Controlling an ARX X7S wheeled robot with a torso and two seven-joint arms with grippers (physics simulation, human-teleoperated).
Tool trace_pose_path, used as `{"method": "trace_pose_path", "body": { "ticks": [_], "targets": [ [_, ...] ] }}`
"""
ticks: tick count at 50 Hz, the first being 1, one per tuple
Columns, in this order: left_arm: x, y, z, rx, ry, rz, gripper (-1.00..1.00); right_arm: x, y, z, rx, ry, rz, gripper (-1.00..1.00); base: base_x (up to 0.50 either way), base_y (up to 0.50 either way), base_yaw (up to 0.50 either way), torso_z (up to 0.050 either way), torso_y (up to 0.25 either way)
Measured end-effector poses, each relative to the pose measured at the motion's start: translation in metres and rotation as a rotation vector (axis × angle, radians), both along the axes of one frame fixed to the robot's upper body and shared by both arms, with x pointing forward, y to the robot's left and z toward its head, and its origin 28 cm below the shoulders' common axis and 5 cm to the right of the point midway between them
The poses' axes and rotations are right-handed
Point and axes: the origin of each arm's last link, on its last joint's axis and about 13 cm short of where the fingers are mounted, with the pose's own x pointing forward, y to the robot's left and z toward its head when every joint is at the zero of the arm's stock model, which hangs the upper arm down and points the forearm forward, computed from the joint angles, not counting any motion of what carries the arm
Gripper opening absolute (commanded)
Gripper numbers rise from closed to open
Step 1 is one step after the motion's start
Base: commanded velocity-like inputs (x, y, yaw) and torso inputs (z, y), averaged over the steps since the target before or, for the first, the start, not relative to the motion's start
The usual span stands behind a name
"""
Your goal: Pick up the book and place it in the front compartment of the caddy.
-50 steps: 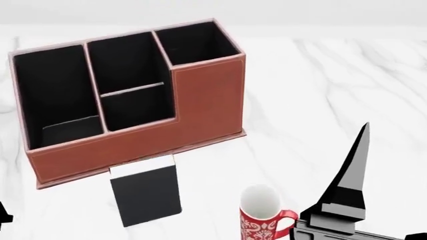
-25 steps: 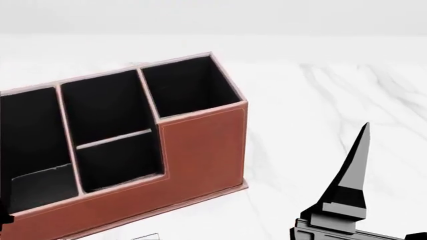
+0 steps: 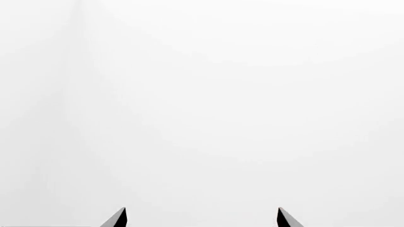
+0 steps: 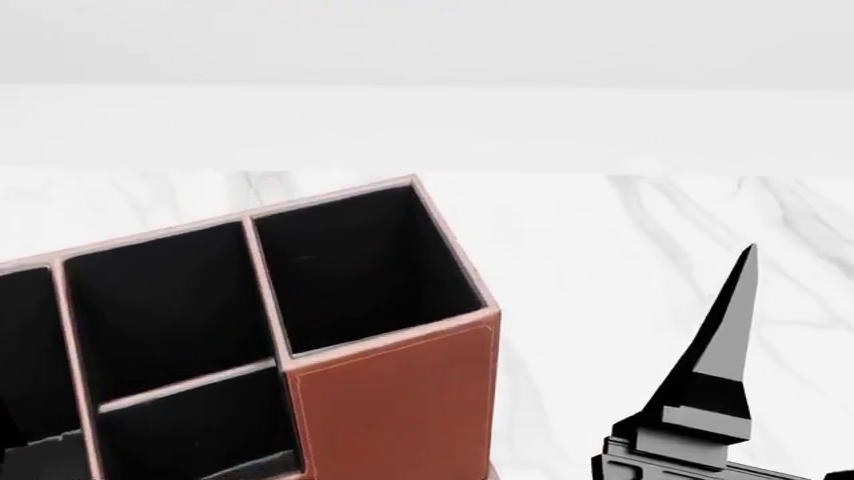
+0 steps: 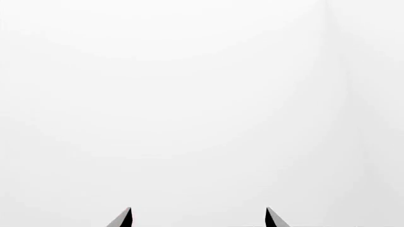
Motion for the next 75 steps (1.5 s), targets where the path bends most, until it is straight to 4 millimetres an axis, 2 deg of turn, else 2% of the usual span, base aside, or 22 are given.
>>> {"method": "trace_pose_path", "body": {
  "ticks": [21, 57, 65, 75],
  "targets": [
    [0.001, 0.0, 0.0, -0.006, 0.014, 0.003, 1.0, 0.0, -0.001, -0.001, -0.004, 0.02, -0.018, 1.0, 0.0, 0.44, 0.0, 0.0, 0.0],
    [0.0, -0.001, 0.001, 0.0, 0.044, -0.011, 1.0, -0.002, -0.002, 0.0, 0.019, -0.011, -0.003, 1.0, 0.0, 0.0, 0.0, 0.049, 0.0],
    [0.0, -0.003, 0.003, -0.028, 0.077, -0.091, 1.0, -0.002, -0.002, 0.0, 0.018, -0.012, -0.003, 1.0, 0.0, 0.0, 0.0, 0.01, 0.0],
    [0.002, -0.007, 0.013, 0.006, 0.078, -0.323, 1.0, -0.002, -0.003, -0.001, 0.018, -0.011, -0.006, 1.0, 0.0, 0.0, 0.0, 0.0, 0.0]
  ]
}}
